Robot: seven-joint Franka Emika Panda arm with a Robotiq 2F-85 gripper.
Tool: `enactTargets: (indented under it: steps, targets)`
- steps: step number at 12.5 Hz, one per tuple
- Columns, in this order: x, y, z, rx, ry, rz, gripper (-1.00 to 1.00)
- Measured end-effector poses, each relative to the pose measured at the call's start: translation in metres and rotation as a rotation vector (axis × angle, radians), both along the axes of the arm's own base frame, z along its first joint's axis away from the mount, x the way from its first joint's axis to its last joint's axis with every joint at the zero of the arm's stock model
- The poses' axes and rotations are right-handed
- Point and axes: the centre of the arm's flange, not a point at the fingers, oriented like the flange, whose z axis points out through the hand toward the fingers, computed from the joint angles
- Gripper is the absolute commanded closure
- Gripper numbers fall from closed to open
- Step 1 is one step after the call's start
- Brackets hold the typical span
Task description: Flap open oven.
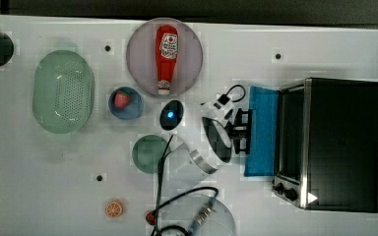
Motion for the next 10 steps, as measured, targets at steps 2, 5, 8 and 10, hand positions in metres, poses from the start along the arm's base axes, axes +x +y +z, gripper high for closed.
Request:
enactTargets:
  steps: [2,5,8,10]
  targets:
    - [-0.001,0.014,-0.025,-0.009,0.012,-0.001,0.65]
    - [-0.006,0.016,-0.044,-0.018,0.036,-0.007,0.65]
    - [-0.005,0.018,-0.053,-0.008,0.016,-0.019,0.65]
    - [0.003,0.017,-0.045,0.017,-0.021,-0.082,0.65]
